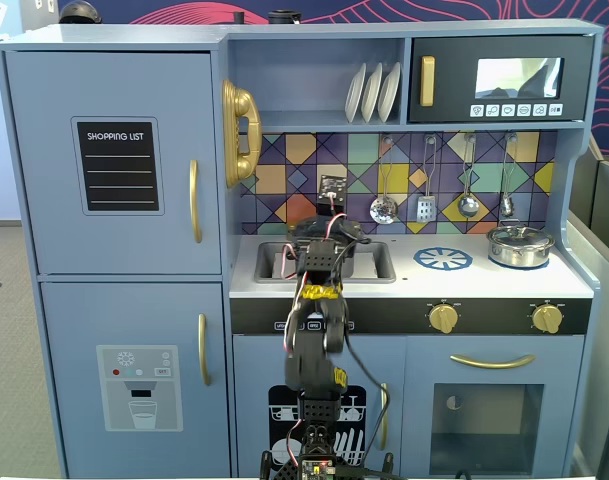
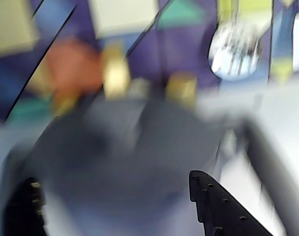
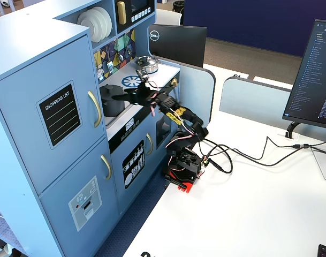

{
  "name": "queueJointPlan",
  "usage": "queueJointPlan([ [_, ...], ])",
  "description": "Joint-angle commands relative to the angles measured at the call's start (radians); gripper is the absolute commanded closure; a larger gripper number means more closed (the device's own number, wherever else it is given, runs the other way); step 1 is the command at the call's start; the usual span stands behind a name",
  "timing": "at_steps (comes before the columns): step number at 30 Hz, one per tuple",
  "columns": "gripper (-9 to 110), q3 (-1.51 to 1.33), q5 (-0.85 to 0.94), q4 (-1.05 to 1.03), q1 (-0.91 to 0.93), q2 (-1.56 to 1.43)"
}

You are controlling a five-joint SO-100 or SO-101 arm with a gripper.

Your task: Pick up the lid from the counter and put it on the gray recipient

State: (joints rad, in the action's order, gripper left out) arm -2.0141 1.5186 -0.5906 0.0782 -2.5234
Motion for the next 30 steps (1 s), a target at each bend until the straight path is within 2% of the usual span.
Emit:
queueJointPlan([
  [1, 83, -0.005, -0.005, -0.339, -0.064, -0.314],
  [5, 101, -0.135, 0.032, -0.574, -0.098, -0.517],
  [10, 102, -0.394, 0.026, -0.595, -0.083, -0.653],
  [12, 102, -0.488, 0.002, -0.548, -0.077, -0.653],
  [17, 102, -0.811, -0.025, -0.216, -0.091, -0.653],
  [20, 102, -0.963, -0.025, -0.117, -0.098, -0.653],
  [24, 102, -0.986, -0.106, -0.302, -0.103, -0.653],
  [27, 102, -0.986, 0.021, -0.488, -0.094, -0.653],
  [30, 102, -0.986, 0.006, -0.681, -0.087, -0.653],
])
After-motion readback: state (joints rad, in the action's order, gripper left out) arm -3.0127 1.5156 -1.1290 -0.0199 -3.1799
